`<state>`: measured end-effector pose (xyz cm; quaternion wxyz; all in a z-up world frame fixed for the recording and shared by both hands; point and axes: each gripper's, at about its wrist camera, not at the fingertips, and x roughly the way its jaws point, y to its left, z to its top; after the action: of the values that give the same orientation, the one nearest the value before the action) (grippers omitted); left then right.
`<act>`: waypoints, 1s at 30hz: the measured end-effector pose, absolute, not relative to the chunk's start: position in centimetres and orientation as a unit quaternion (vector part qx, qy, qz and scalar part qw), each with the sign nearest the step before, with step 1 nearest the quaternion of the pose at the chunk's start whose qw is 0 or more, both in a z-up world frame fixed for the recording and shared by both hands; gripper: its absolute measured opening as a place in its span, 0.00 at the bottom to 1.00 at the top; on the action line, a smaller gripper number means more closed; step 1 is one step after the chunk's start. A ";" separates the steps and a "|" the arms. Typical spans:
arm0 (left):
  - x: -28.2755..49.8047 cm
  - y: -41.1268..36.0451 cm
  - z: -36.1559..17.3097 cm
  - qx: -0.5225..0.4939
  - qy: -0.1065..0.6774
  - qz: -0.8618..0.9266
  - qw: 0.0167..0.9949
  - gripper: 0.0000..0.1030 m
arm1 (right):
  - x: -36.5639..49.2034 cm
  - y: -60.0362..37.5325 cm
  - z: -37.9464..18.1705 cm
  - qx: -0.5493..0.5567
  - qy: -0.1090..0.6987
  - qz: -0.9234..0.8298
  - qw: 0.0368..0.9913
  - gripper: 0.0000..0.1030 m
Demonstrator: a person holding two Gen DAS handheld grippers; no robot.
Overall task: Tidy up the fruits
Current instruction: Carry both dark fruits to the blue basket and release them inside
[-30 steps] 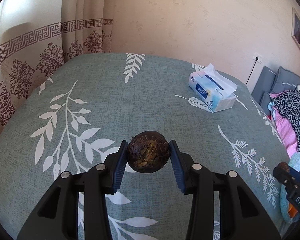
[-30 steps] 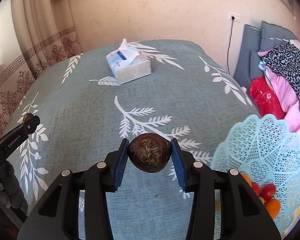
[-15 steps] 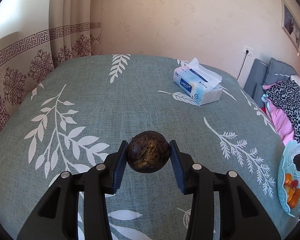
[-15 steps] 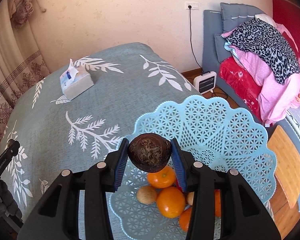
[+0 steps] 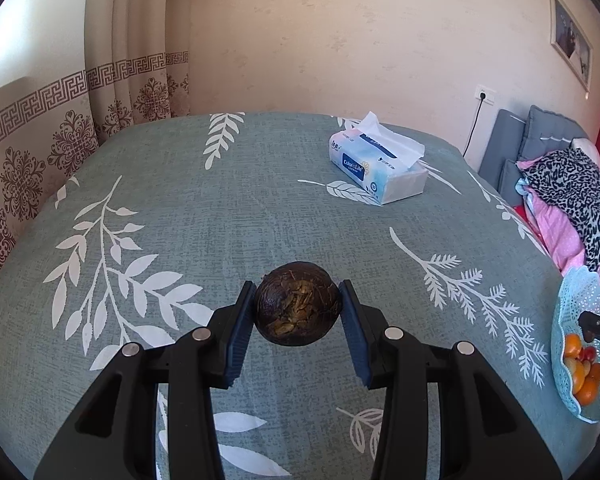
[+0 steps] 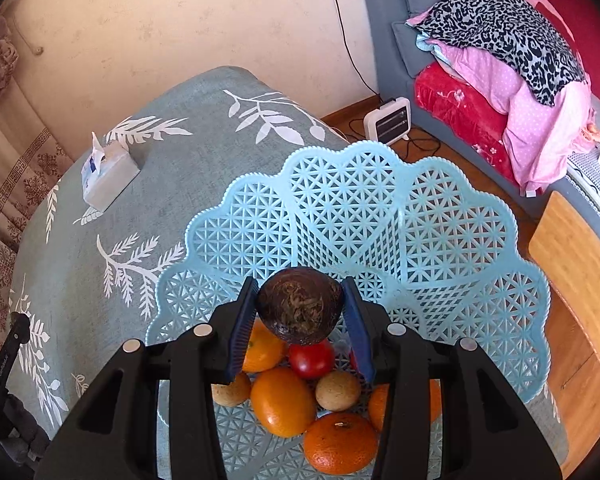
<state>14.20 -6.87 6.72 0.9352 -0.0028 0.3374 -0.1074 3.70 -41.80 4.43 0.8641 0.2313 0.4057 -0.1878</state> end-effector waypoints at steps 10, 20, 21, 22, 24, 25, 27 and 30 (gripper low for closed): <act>13.2 -8.3 6.9 0.014 0.333 -0.128 0.934 0.41 | 0.9 -42.7 6.2 0.221 0.376 -0.190 0.880 0.44; 10.2 -13.1 7.2 0.037 0.347 -0.198 0.916 0.41 | -2.5 -43.4 7.4 0.193 0.332 -0.198 0.902 0.44; 9.8 -13.8 7.2 0.040 0.348 -0.208 0.913 0.41 | -2.8 -43.6 7.4 0.193 0.329 -0.197 0.903 0.44; 9.3 -14.6 7.3 0.044 0.349 -0.218 0.910 0.41 | -3.0 -43.7 7.3 0.195 0.325 -0.195 0.905 0.44; 8.4 -16.1 7.4 0.051 0.351 -0.237 0.904 0.41 | -3.4 -43.9 7.2 0.196 0.319 -0.191 0.907 0.44; 8.0 -16.9 7.4 0.052 0.354 -0.247 0.901 0.41 | -3.6 -44.1 7.1 0.196 0.316 -0.191 0.909 0.45; 7.3 -18.4 7.4 0.054 0.358 -0.263 0.894 0.41 | -4.1 -44.4 7.0 0.196 0.308 -0.193 0.911 0.46; 6.2 -20.5 7.3 0.059 0.365 -0.288 0.883 0.41 | -5.0 -45.0 6.9 0.197 0.294 -0.199 0.914 0.53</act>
<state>6.19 -20.53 7.26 0.8832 0.0589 0.3653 -0.2882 -4.96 -44.99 6.94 0.9138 0.1968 0.2943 -0.1989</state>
